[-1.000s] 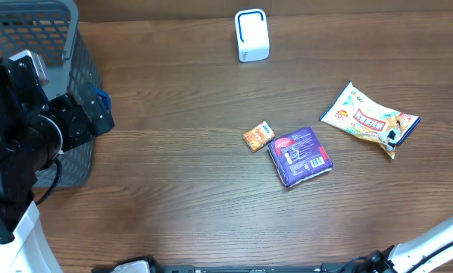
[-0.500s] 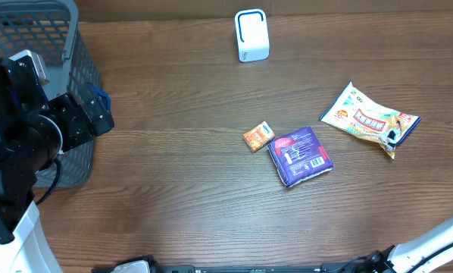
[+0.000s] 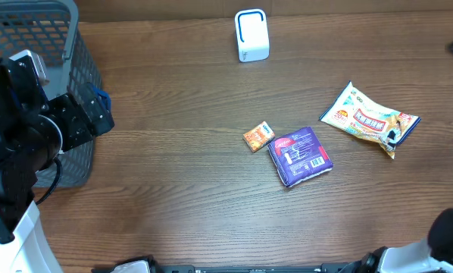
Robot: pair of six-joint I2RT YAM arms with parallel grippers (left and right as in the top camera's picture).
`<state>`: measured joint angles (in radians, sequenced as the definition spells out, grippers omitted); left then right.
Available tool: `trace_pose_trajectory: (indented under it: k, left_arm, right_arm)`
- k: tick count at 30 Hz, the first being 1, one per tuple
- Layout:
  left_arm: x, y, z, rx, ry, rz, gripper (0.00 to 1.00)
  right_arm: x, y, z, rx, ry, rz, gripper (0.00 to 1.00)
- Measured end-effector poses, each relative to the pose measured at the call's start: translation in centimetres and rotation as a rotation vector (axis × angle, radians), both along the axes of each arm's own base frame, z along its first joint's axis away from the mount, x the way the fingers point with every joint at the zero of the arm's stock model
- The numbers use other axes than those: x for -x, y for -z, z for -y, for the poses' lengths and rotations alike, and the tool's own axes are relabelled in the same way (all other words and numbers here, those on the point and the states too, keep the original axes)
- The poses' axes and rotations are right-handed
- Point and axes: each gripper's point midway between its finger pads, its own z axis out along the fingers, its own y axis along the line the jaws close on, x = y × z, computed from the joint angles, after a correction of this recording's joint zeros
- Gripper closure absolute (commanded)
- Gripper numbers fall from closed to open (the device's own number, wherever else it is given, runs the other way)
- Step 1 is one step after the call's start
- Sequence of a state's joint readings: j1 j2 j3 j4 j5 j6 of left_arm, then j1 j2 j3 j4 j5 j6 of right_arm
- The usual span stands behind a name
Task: Scan the item barcode
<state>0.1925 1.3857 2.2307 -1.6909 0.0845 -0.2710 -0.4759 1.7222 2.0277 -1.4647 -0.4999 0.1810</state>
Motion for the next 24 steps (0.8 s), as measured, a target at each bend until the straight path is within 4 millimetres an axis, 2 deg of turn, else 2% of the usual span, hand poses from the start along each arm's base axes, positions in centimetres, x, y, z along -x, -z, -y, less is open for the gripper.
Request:
trace_pose_trajectory:
  k: [2,4,5,6,11,14,16,21,24]
  left_arm:
    - [0.0,0.0,0.0,0.000,0.000,0.000,0.00]
    - [0.0,0.0,0.0,0.000,0.000,0.000,0.00]
    - [0.0,0.0,0.0,0.000,0.000,0.000,0.00]
    - [0.0,0.0,0.0,0.000,0.000,0.000,0.00]
    - [0.0,0.0,0.0,0.000,0.000,0.000,0.00]
    - [0.0,0.0,0.0,0.000,0.000,0.000,0.00]
    - [0.0,0.0,0.0,0.000,0.000,0.000,0.00]
    - [0.0,0.0,0.0,0.000,0.000,0.000,0.00]
    - [0.0,0.0,0.0,0.000,0.000,0.000,0.00]
  right_arm:
    - [0.2,1.2,-3.8,-0.013,-0.134,-0.047,0.00]
    - [0.4,3.3,-7.4,-0.020,-0.267,-0.103,0.00]
    - [0.5,5.1,-9.5,-0.010,-0.348,-0.144,0.00]
    - [0.5,5.6,-10.2,-0.006,-0.369,-0.158,0.00]
    - [2.5,12.5,-15.6,0.049,-0.572,-0.317,0.00]
    - [3.6,15.6,-17.4,0.063,-0.634,-0.364,0.00]
    - [4.1,17.4,-18.2,0.070,-0.665,-0.374,0.05]
    - [3.6,21.5,-19.7,0.082,-0.707,-0.310,0.11]
    - [3.9,23.3,-20.4,0.085,-0.726,-0.291,0.14]
